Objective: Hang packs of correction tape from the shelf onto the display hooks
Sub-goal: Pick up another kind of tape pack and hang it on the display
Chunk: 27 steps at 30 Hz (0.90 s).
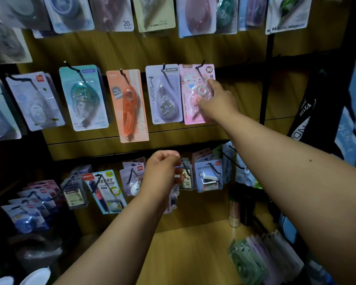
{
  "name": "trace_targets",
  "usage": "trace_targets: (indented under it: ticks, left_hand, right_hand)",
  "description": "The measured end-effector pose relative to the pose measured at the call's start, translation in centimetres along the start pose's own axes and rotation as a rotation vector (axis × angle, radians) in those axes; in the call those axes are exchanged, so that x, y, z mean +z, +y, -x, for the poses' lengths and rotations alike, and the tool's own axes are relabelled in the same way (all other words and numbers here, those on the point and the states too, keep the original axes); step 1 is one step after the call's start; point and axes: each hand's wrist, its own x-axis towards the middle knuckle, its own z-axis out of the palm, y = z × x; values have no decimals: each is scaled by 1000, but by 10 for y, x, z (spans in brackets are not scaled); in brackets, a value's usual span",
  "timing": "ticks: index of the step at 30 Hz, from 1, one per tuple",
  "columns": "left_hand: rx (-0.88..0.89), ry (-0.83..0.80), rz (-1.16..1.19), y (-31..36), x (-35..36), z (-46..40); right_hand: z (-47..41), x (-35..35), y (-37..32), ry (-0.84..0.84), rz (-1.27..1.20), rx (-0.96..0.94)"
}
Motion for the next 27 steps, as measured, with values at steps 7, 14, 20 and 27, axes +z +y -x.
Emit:
trace_targets:
  ticks: [7, 14, 20, 27]
  left_hand:
    - [18, 5, -57, 5, -3, 10]
    - [7, -18, -131, 7, -4, 20]
    - [-46, -38, -137, -5, -1, 24]
    - [-65, -124, -212, -28, 14, 26]
  right_hand:
    - [21, -8, 10, -31, -10, -21]
    - [52, -13, 18, -72, 46, -1]
    - [89, -15, 26, -113, 98, -6]
    - [111, -22, 57, -135, 128, 70]
